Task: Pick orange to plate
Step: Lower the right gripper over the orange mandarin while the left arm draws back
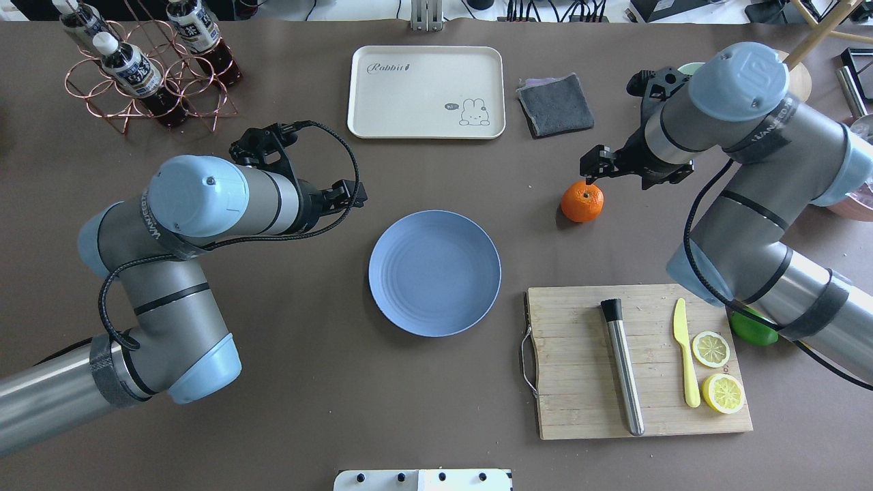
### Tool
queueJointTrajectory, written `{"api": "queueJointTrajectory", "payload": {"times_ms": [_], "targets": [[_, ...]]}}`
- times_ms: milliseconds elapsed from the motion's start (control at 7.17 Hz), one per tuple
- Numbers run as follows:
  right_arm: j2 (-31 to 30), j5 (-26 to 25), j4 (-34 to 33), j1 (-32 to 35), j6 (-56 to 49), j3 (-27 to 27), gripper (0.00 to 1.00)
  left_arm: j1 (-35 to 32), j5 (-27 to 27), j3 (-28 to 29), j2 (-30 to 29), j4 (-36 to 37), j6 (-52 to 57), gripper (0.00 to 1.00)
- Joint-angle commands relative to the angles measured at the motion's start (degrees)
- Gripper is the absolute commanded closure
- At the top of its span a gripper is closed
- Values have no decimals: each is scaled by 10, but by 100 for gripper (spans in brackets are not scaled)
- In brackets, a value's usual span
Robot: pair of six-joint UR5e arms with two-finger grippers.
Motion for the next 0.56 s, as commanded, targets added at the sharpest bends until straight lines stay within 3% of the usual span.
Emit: {"api": "queueJointTrajectory", "payload": {"times_ms": [0, 419], "targets": [[36, -33, 11, -29, 24, -43, 0, -9, -3, 0, 6, 1, 39, 2], [35, -52, 67, -40, 24, -103, 0, -9, -2, 3, 6, 1, 39, 2]]}}
